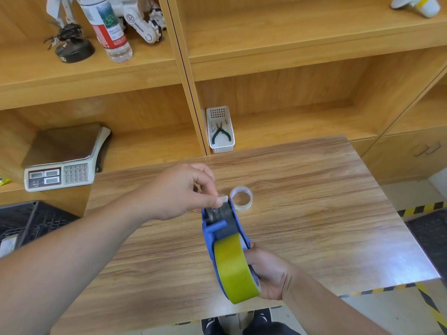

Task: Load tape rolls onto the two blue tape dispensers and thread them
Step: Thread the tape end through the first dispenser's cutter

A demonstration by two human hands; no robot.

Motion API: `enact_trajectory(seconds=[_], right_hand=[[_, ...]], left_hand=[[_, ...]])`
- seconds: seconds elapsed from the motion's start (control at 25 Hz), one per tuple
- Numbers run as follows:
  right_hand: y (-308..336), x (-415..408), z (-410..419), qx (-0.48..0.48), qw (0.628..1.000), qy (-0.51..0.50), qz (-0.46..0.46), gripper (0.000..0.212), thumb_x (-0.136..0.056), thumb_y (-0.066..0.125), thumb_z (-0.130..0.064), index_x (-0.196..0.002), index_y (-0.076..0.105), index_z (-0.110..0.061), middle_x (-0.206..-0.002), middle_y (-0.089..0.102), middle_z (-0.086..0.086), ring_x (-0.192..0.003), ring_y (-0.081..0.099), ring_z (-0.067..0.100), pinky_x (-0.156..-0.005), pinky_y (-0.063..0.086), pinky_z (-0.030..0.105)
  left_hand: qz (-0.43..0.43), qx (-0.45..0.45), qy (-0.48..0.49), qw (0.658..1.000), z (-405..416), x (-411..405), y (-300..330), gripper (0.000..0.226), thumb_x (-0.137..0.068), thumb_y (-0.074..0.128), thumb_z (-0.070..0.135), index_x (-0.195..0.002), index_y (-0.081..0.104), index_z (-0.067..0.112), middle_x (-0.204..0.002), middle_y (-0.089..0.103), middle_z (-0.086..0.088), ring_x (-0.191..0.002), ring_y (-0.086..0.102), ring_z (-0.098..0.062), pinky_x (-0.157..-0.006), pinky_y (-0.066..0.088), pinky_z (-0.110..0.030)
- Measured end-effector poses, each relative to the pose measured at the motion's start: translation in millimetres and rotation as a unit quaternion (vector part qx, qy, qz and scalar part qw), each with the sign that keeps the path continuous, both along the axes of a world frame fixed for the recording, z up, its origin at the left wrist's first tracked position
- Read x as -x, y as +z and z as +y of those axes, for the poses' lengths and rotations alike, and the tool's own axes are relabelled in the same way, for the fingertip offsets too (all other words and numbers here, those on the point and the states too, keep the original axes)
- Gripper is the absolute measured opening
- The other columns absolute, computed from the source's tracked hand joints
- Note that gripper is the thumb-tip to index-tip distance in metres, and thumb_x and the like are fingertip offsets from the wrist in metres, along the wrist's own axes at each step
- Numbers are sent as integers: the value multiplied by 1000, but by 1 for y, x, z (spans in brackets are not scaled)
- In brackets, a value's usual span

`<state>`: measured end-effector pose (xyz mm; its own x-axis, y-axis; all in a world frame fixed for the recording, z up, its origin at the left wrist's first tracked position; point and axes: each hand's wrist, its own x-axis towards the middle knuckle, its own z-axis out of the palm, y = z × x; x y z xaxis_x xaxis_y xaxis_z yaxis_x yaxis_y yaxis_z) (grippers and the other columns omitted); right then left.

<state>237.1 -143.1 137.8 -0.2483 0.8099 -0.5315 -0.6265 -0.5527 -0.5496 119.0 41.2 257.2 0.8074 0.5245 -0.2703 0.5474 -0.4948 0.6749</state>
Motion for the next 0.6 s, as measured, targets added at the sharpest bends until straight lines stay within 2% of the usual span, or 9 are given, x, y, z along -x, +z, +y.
enact_trajectory(seconds=[0.08, 0.16, 0.28, 0.4, 0.48, 0.6], right_hand=[[-2, -1, -3, -3, 1000, 3, -24, 25, -81, 62, 5, -97, 80, -3, -85, 78, 12, -73, 77, 22, -62, 61, 31], [-4, -1, -5, -11, 999, 13, -43, 27, -79, 64, 6, -98, 80, -5, -88, 79, 12, -76, 77, 22, -65, 61, 32], [-7, -3, -7, -14, 997, 34, -66, 30, -80, 64, 7, -105, 78, -4, -92, 79, 11, -81, 77, 23, -71, 61, 34], [-10, -4, -9, -24, 994, 64, -87, 34, -82, 64, 8, -116, 70, 7, -97, 77, 12, -86, 75, 25, -77, 59, 35], [-10, -2, -9, -48, 991, 76, -97, 31, -85, 63, 9, -115, 69, 8, -95, 77, 10, -86, 75, 23, -77, 58, 34], [-7, 0, -6, -71, 988, 85, -107, 27, -85, 62, 10, -109, 70, 2, -91, 78, 6, -83, 75, 20, -76, 58, 32]], left_hand=[[24, 5, -12, 1000, 6, 4, 1, 15, -80, 86, 32, -70, 79, 24, -97, 70, 19, -74, 62, 1, -69, 45, -13], [40, 17, -19, 999, 7, 7, 0, 15, -82, 85, 31, -71, 79, 22, -95, 74, 20, -85, 68, -3, -78, 49, -18], [40, 35, 9, 999, 12, 10, 3, 16, -83, 84, 29, -69, 77, 24, -91, 78, 17, -85, 71, -10, -84, 54, -31], [51, 42, 14, 998, 21, 15, 10, 14, -83, 83, 31, -71, 77, 27, -93, 79, 11, -90, 72, -16, -90, 55, -38], [61, 75, 15, 995, 19, 17, 7, 14, -84, 83, 31, -74, 78, 23, -91, 80, 8, -87, 73, -12, -87, 55, -32], [52, 177, 27, 982, 11, 18, -4, 15, -90, 78, 21, -76, 75, 14, -76, 74, 3, -70, 66, -9, -72, 52, -20]])
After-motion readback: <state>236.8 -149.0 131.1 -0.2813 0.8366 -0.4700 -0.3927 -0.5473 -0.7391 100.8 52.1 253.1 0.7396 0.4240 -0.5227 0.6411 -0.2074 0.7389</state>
